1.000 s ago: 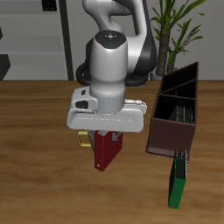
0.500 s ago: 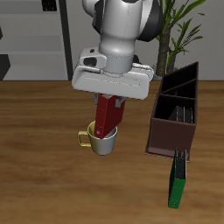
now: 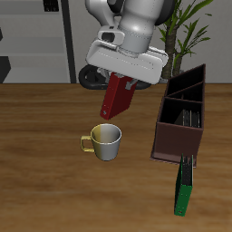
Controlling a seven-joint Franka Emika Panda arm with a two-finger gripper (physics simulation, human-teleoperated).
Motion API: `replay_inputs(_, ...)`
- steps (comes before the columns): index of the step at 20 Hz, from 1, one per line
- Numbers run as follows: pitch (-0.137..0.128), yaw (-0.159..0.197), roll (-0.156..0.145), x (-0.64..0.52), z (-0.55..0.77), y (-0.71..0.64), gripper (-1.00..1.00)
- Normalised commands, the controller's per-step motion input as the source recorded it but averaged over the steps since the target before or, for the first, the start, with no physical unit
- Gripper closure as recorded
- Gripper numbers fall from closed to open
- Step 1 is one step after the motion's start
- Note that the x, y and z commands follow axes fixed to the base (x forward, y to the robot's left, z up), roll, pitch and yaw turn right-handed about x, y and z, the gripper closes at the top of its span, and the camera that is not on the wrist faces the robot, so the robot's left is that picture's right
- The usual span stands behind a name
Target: Place the left yellow book into the left desk caddy's right compartment and place the right yellow book into the left desk caddy's right compartment and place the red book into the left desk caddy's left compartment
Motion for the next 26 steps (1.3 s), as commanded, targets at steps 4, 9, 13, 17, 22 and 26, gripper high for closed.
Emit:
replay_inputs(4,-0.036,-0.066,0.001,-0.41,0.04,0.31,1.0)
replay_inputs(9,-0.06,-0.004,0.016,-0.48,0.04,0.35,1.0)
replay_inputs(13,-0.084,0.042,0.023,-0.48,0.06,0.36,1.0)
replay_inputs(17,0.028,-0.048,0.014,-0.29,-0.09,0.19,1.0)
replay_inputs(22,-0.013,-0.084,0.037,-0.33,-0.18,0.23,1.0)
replay_inputs(26,-0.047,-0.021,0.081,-0.67,-0.22,0.35,1.0)
